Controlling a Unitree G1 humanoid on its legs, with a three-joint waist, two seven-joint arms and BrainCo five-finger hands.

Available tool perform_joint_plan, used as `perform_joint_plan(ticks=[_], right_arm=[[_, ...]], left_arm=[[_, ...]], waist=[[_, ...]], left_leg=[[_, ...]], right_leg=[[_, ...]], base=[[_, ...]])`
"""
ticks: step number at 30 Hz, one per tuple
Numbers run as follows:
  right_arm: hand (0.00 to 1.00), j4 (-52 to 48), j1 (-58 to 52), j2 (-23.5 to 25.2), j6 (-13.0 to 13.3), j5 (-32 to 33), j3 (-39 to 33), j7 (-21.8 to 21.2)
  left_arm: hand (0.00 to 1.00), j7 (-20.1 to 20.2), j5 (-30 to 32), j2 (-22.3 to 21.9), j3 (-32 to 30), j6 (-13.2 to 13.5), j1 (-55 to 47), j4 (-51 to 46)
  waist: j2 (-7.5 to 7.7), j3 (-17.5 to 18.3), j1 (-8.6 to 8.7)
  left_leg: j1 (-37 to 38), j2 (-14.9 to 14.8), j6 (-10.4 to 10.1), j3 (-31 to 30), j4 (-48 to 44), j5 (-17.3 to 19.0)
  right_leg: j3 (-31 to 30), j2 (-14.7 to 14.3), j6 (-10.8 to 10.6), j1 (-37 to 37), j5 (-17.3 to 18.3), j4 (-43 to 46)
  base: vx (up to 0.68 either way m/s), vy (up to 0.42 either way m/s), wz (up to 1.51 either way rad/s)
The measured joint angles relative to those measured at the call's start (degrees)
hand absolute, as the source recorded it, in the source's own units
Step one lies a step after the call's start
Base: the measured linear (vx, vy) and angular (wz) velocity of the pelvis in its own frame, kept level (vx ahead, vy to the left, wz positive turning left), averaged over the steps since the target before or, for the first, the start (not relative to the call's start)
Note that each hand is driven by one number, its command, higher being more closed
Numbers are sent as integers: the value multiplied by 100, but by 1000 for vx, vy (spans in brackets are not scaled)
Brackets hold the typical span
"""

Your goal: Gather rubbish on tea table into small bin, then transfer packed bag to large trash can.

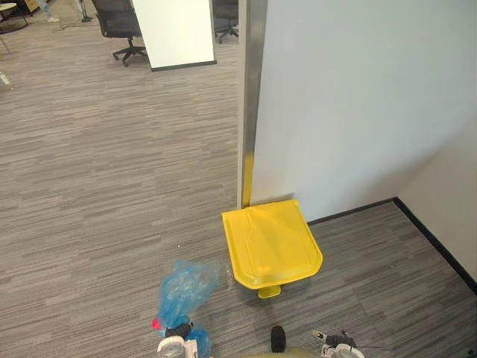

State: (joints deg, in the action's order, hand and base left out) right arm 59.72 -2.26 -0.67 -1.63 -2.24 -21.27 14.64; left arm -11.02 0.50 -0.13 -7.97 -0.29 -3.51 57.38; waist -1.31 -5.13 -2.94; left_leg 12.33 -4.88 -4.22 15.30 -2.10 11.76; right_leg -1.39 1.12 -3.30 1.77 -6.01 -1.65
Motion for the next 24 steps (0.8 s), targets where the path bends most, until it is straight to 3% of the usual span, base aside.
perform_joint_plan(ticks=[5, 8, 11, 12, 16, 17, 20, 24], right_arm=[[0, 2, 67, -8, -5, -1, 126, 1], [0, -35, 124, 42, 4, 13, 339, 5], [0, -128, 352, 41, 11, 48, 326, 0], [0, -174, 369, 38, 3, 47, 327, 0], [0, -227, 406, 105, -4, 57, 341, 34], [0, -223, 406, 98, -27, 48, 332, 71], [0, -266, 564, 38, -43, 20, 208, 128], [0, -259, 538, 54, -105, 2, 145, 155]], left_arm=[[100, 1, 2, 21, 5, -1, 7, 48], [100, 0, 45, 120, 6, -2, 88, 46], [100, -1, 59, 154, -6, -6, 226, 56], [100, -8, 66, 161, -8, -12, 225, 69], [100, -2, 115, 264, -5, -7, 274, 76], [100, -3, 130, 254, -3, 1, 291, 77], [100, 11, 223, 115, 130, 2, 447, 83], [100, 21, 285, -20, 243, -11, 540, 76]], waist=[[21, -18, -23], [159, -189, -5], [184, -445, -4], [184, -464, -13], [354, -549, -37], [394, -560, -57], [96, -701, -17], [36, -678, -45]], left_leg=[[76, 36, 3, 230, -50, 4], [93, 104, 106, 301, -320, 183], [309, 219, 351, 298, -510, 498], [362, 222, 343, 300, -603, 566], [387, 346, 299, 273, -1171, 970], [386, 369, 221, 180, -1332, 1142], [365, 160, 127, -37, -1385, 1231], [578, -58, -42, -175, -1217, 1186]], right_leg=[[-171, -1, -10, 85, 36, 196], [-161, 89, -71, 643, 625, 1575], [297, 354, -304, 1531, 879, 3368], [402, 374, -246, 1653, 983, 3417], [495, 529, -182, 1885, 741, 2327], [594, 611, -239, 1763, 903, 2269], [840, 569, -293, 1759, 966, 2479], [1091, 469, -51, 1630, 1154, 2722]], base=[[13, 16, -21], [-53, 1, -8], [-113, 0, -15], [-135, 12, -18], [22, -54, 12], [163, -133, 21], [230, -137, 41], [158, -104, 31]])
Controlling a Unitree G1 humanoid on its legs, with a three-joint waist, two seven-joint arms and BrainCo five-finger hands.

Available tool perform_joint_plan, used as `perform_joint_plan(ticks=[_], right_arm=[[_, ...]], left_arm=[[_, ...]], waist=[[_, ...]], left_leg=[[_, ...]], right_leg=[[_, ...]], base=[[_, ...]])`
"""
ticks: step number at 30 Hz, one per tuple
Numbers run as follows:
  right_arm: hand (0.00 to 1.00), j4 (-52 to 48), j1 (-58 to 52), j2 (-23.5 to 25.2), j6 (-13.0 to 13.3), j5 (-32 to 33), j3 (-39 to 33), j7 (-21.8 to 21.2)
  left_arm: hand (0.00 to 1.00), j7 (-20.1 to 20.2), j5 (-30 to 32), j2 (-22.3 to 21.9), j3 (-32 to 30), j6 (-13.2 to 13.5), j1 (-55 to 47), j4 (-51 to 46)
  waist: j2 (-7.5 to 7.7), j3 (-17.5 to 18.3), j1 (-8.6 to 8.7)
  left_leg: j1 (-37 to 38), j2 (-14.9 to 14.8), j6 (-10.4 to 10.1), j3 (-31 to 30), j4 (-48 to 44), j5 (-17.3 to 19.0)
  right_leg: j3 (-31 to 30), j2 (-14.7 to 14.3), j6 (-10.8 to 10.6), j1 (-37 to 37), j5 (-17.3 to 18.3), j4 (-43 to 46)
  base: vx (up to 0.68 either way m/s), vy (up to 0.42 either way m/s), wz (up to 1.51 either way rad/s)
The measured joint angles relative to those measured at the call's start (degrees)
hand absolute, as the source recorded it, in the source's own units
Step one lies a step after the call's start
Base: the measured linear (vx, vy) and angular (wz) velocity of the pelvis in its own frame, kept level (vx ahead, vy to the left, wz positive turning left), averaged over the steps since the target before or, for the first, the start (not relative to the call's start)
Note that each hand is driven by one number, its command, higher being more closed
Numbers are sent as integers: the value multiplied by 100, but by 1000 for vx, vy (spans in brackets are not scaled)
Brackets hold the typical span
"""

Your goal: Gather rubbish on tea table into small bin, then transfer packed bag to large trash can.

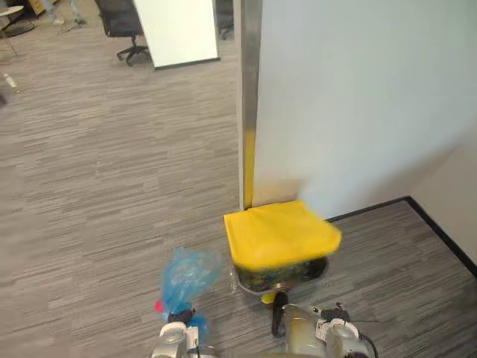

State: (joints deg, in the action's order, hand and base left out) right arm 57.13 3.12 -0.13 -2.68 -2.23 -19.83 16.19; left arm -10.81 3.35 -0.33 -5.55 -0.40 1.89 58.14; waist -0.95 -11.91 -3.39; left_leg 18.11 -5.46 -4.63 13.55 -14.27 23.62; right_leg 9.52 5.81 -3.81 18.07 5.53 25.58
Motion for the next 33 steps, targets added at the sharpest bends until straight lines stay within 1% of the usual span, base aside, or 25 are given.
perform_joint_plan(ticks=[5, 8, 12, 16, 20, 21, 23, 24, 26, 27, 28, 30, 31, 32, 33], right_arm=[[0, 3, 0, -6, -7, -9, 181, -26], [0, 7, 9, -6, -8, -13, 217, -32], [0, 17, -5, -7, -9, -14, 335, -37], [0, -8, 134, 1, -1, 9, 809, -44], [0, -82, 576, 136, 8, 67, 1325, -45], [0, -208, 671, 151, 14, 76, 1394, -37], [0, -503, 1008, 165, 103, 121, 1677, 9], [0, -675, 1275, 197, 154, 130, 1835, 48], [0, -739, 1492, 203, 175, 209, 1957, 87], [0, -826, 1681, 183, 175, 226, 2020, 119], [0, -977, 1854, 160, 181, 227, 2055, 165], [0, -1195, 2140, 76, 211, 228, 2070, 266], [0, -1284, 2365, -1, 217, 228, 2078, 314], [0, -1330, 2540, -65, 216, 230, 2073, 337], [0, -1356, 2667, -124, 217, 234, 2063, 368]], left_arm=[[100, 106, 96, -107, 56, 7, 33, -1], [100, 106, 106, -145, 103, 6, 22, -2], [100, 103, 105, -192, 104, 4, -29, -5], [100, 95, 92, -184, 169, 4, -13, -23], [100, 72, -44, -171, 271, 10, 147, -130], [100, 65, -89, -174, 277, 17, 200, -169], [100, -60, -191, -175, 303, 48, 325, -312], [100, -153, -337, -205, 333, 85, 392, -435], [100, -172, -393, -240, 362, 120, 407, -577], [100, -227, -503, -261, 456, 154, 422, -711], [100, -264, -584, -255, 622, 181, 430, -879], [100, -302, -695, -243, 795, 258, 418, -1286], [100, -347, -769, -232, 897, 300, 435, -1547], [100, -386, -813, -229, 964, 331, 449, -1716], [100, -396, -857, -224, 1066, 352, 445, -1807]], waist=[[29, 28, 18], [47, 80, 26], [52, 202, 29], [57, 263, 24], [32, 274, 7], [19, 284, -1], [-11, 269, -9], [-50, 249, -31], [-77, 230, -32], [-124, 183, -37], [-186, 95, -29], [-265, 6, -30], [-261, -5, -56], [-229, -29, -101], [-236, -34, -124]], left_leg=[[9, -2, -51, 49, 28, -56], [6, 79, -53, 49, 123, -104], [-86, 167, -53, 7, 309, -271], [-464, 220, -32, -52, 320, -356], [-914, 313, -66, -164, 292, -512], [-1022, 326, -66, -164, 277, -512], [-1457, 328, -61, -165, 19, -508], [-1747, 307, -56, -166, -191, -504], [-1922, 288, -52, -167, -316, -501], [-2043, 253, 2, -185, -440, -464], [-2148, 206, 50, -199, -571, -393], [-2368, 123, 72, -279, -757, -208], [-2587, 105, 73, -325, -858, -52], [-2779, 129, 103, -335, -997, -27], [-2902, 129, 109, -371, -1083, 1]], right_leg=[[-15, 13, 29, 0, -23, 11], [-35, 64, 13, 10, -41, -35], [-5, 121, 8, 29, -186, -315], [88, 192, 32, 223, -413, -601], [154, 327, 61, 488, -586, -799], [152, 341, 90, 589, -616, -812], [175, 386, 111, 795, -786, -978], [218, 414, 143, 909, -875, -1075], [243, 421, 140, 984, -911, -1111], [276, 438, 134, 1019, -932, -1117], [345, 447, 134, 1020, -936, -1112], [448, 443, 145, 1129, -954, -1078], [468, 449, 171, 1335, -980, -1001], [446, 477, 183, 1475, -1014, -972], [446, 483, 185, 1552, -1047, -980]], base=[[60, -21, 1], [9, 6, 3], [42, 16, 7], [65, 4, 11], [39, -15, 17], [1, -42, 11], [-37, -57, 15], [-44, -70, 19], [-37, -75, 18], [-81, -122, 24], [-90, -126, 27], [-99, -108, 25], [-113, -112, 17], [-110, -120, 11], [-115, -141, 8]])
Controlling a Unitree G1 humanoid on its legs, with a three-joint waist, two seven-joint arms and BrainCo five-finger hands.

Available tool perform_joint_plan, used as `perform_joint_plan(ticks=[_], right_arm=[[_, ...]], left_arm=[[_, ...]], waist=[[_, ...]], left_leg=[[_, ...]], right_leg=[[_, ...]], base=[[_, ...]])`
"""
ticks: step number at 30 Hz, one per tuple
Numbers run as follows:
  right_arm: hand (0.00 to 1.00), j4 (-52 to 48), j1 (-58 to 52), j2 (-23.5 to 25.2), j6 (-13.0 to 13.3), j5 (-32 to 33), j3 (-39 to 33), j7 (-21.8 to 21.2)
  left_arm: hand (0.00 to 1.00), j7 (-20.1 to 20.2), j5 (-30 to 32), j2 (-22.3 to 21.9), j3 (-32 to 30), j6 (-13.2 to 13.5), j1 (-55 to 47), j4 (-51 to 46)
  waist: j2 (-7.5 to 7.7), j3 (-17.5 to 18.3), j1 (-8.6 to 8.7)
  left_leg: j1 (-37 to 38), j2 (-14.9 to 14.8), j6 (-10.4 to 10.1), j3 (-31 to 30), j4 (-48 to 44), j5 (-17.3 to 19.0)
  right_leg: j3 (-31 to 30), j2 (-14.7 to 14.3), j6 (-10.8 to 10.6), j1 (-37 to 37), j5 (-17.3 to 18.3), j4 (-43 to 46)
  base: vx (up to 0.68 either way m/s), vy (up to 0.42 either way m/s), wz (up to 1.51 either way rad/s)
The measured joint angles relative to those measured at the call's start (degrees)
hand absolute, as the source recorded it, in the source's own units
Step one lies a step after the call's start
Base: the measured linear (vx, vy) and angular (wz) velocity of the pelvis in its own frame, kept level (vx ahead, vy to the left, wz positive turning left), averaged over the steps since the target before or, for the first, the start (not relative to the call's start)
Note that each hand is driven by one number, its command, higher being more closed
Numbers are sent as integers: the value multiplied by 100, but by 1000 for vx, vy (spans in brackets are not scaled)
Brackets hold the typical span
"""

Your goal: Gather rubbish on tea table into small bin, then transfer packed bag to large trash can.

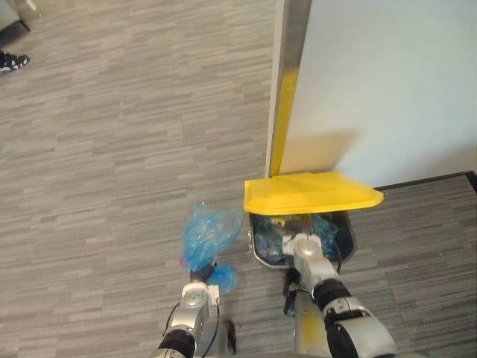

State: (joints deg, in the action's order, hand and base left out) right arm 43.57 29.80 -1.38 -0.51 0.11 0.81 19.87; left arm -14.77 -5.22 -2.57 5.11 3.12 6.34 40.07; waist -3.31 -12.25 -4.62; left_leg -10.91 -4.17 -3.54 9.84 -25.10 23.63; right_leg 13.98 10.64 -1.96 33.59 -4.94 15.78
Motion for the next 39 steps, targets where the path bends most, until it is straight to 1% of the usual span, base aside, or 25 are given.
perform_joint_plan(ticks=[1, 2, 5, 8, 9, 12, 15, 17, 19, 22, 24, 26, 28, 31, 33, 36, 38, 39], right_arm=[[0, -7, 217, -116, 0, 4, -5, 62], [0, -9, 336, -164, -4, 9, -9, 110], [0, -11, 786, -381, -17, 114, -170, 207], [0, -14, 1308, -590, -74, 238, -300, 355], [0, -14, 1432, -626, -113, 242, -367, 391], [0, -37, 1884, -800, -138, 244, -498, 523], [0, -36, 2300, -940, -295, 424, -716, 612], [0, -36, 2407, -987, -350, 483, -771, 628], [0, -7, 2594, -992, -446, 499, -964, 658], [0, 51, 2908, -994, -547, 552, -1238, 723], [0, 142, 3087, -999, -553, 663, -1406, 775], [0, 262, 3294, -1014, -571, 674, -1480, 785], [0, 342, 3441, -1014, -626, 674, -1517, 786], [0, 369, 3533, -1026, -628, 674, -1541, 785], [0, 369, 3571, -1049, -628, 674, -1541, 785], [0, 368, 3679, -1138, -624, 669, -1543, 781], [0, 166, 3753, -1217, -595, 681, -1535, 753], [0, 119, 3779, -1214, -592, 681, -1523, 743]], left_arm=[[100, -18, -94, 12, 188, 33, -35, -177], [100, -29, -139, 17, 298, 38, -37, -295], [100, -140, -194, 25, 672, 117, -42, -922], [100, -206, -400, 77, 1072, 162, -37, -1637], [100, -227, -418, 111, 1224, 171, -37, -1845], [100, -266, -552, 150, 1651, 294, 26, -2466], [100, -292, -641, 192, 1971, 395, 51, -3067], [100, -301, -749, 198, 2176, 399, 140, -3313], [100, -304, -797, 232, 2517, 401, 243, -3678], [100, -316, -781, 230, 2875, 446, 439, -4156], [100, -379, -773, 221, 3035, 505, 630, -4290], [100, -396, -725, 190, 3053, 530, 743, -4354], [100, -404, -723, 154, 3079, 529, 787, -4353], [100, -393, -728, 104, 3114, 518, 894, -4279], [100, -386, -728, 50, 3113, 517, 1046, -4085], [100, -386, -724, -48, 3111, 467, 1437, -3452], [100, -409, -637, -119, 3042, 341, 1863, -2849], [100, -410, -588, -122, 3025, 324, 1943, -2749]], waist=[[-30, -21, -23], [-52, -53, -29], [-52, -66, -57], [-85, -164, -91], [-89, -167, -119], [-109, -219, -134], [-112, -309, -140], [-113, -332, -142], [-114, -334, -144], [-123, -449, -142], [-138, -485, -114], [-138, -487, -71], [-145, -491, -57], [-146, -491, -14], [-146, -491, -10], [-165, -502, 10], [-168, -504, 30], [-168, -504, 43]], left_leg=[[-132, -18, 6, -33, -115, 26], [-179, -29, -2, -85, -157, 31], [-432, -59, -15, -217, -220, 23], [-527, -137, -113, -266, -202, -32], [-539, -169, -178, -275, -197, -67], [-660, -203, -253, -312, -202, -110], [-734, -198, -262, -340, -212, -116], [-794, -200, -273, -399, -225, -122], [-894, -202, -292, -440, -252, -134], [-910, -207, -328, -473, -263, -154], [-964, -220, -321, -534, -263, -151], [-1053, -241, -347, -579, -262, -167], [-1058, -283, -391, -578, -244, -193], [-1058, -314, -444, -574, -157, -258], [-1093, -338, -462, -572, -154, -268], [-1134, -411, -496, -544, -119, -286], [-1240, -475, -510, -524, -109, -293], [-1278, -490, -528, -514, -115, -302]], right_leg=[[12, 0, -28, 65, -30, -3], [47, 3, -10, 68, -43, -2], [137, 15, 14, 223, -59, -6], [202, -39, 23, 292, -66, -8], [220, -71, 24, 303, -65, -7], [284, -75, 24, 382, -64, 12], [280, -64, 24, 466, -63, 44], [302, -62, 25, 493, -59, 50], [323, -50, 21, 567, -53, 75], [336, -33, 22, 577, -50, 98], [379, -29, 10, 599, -36, 99], [431, -29, 11, 652, -33, 96], [448, -67, 38, 661, -15, 98], [482, -87, 73, 683, 6, 95], [478, -118, 94, 724, 13, 78], [475, -229, 145, 744, -19, -77], [475, -340, 227, 818, -79, -219], [475, -349, 231, 859, -82, -220]], base=[[-73, -117, 11], [-46, -106, 18], [-13, -122, 19], [25, -91, 5], [47, -80, 0], [50, -72, 9], [21, -45, 4], [16, -50, 10], [17, -68, 11], [10, -57, 5], [-2, -84, 11], [3, -89, 12], [18, -89, 2], [23, -89, 3], [19, -74, -4], [35, -82, -11], [46, -78, -10], [42, -72, -6]])
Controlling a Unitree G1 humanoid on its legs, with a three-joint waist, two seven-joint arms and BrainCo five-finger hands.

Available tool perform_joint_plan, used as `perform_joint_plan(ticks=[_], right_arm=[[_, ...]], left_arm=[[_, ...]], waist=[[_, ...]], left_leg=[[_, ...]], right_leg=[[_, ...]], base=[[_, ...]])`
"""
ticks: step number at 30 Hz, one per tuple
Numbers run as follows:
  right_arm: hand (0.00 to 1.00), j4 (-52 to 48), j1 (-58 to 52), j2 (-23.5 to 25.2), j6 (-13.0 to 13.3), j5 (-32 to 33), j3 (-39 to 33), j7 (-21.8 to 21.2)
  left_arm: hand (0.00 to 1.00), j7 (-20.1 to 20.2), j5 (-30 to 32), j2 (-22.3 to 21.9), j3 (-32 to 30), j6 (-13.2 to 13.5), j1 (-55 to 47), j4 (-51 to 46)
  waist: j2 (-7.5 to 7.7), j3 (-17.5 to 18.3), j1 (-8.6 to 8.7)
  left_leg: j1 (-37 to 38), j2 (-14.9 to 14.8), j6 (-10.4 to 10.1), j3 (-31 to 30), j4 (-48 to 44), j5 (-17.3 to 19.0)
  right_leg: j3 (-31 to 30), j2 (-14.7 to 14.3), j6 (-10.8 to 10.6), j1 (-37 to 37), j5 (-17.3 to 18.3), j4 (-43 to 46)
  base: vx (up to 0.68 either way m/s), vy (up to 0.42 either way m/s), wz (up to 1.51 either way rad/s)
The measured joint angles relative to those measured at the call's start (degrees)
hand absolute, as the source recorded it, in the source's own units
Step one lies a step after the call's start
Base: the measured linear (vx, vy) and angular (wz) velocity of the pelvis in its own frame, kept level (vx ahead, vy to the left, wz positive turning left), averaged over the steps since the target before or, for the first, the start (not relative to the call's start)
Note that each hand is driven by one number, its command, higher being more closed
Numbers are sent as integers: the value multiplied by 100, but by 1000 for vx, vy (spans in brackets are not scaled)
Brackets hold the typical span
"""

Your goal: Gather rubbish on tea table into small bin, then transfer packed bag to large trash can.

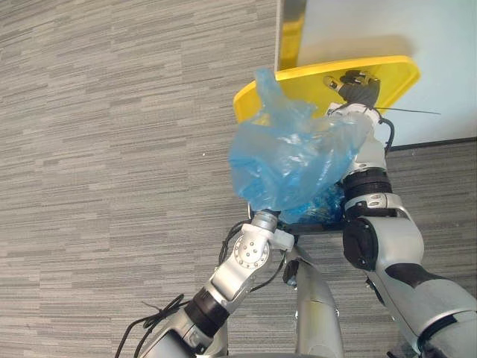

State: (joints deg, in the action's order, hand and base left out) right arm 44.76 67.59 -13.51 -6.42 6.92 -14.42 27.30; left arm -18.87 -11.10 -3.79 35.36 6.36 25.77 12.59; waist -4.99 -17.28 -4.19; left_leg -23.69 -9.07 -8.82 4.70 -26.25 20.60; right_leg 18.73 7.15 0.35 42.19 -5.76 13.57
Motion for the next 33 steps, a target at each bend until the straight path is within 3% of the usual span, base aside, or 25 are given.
perform_joint_plan(ticks=[5, 8, 15, 16, 20, 33], right_arm=[[0, -641, 78, -10, 152, -1, 359, 29], [0, -1115, 88, -24, 372, -2, 644, 33], [0, -1745, 105, -38, 676, 5, 1196, 43], [0, -1748, 112, -45, 696, 6, 1317, 34], [0, -1761, 181, -41, 726, 39, 1561, 15], [0, -1757, 196, -30, 729, 49, 1699, -39]], left_arm=[[100, -201, 338, -110, -367, -244, 775, 928], [100, -286, 438, -192, -601, -356, 1074, 1203], [100, -494, 585, -253, -1307, -541, 1732, 1943], [0, -507, 602, -251, -1415, -605, 1822, 2057], [0, -590, 650, -245, -1589, -676, 1956, 2123], [0, -582, 658, -179, -1864, -681, 2095, 2263]], waist=[[17, -169, 105], [57, -207, 136], [283, -428, 269], [330, -455, 287], [405, -498, 319], [412, -502, 363]], left_leg=[[-297, -145, -94, 117, -5, -43], [-581, -210, -132, 154, -85, -51], [-1175, -414, -245, 215, -505, 64], [-1279, -450, -246, 223, -585, 85], [-1526, -528, -298, 238, -707, 130], [-1563, -506, -292, 248, -802, 157]], right_leg=[[-5, -160, 37, 325, -27, -41], [-17, -218, 43, 607, -33, -21], [-14, -356, 38, 1077, -71, 15], [-15, -387, 24, 1159, -87, 11], [-12, -445, 1, 1363, -133, 18], [-10, -418, -9, 1395, -142, 101]], base=[[63, -90, -9], [52, -67, -6], [29, -65, -7], [26, -61, -9], [36, -63, -5], [56, -54, 0]])
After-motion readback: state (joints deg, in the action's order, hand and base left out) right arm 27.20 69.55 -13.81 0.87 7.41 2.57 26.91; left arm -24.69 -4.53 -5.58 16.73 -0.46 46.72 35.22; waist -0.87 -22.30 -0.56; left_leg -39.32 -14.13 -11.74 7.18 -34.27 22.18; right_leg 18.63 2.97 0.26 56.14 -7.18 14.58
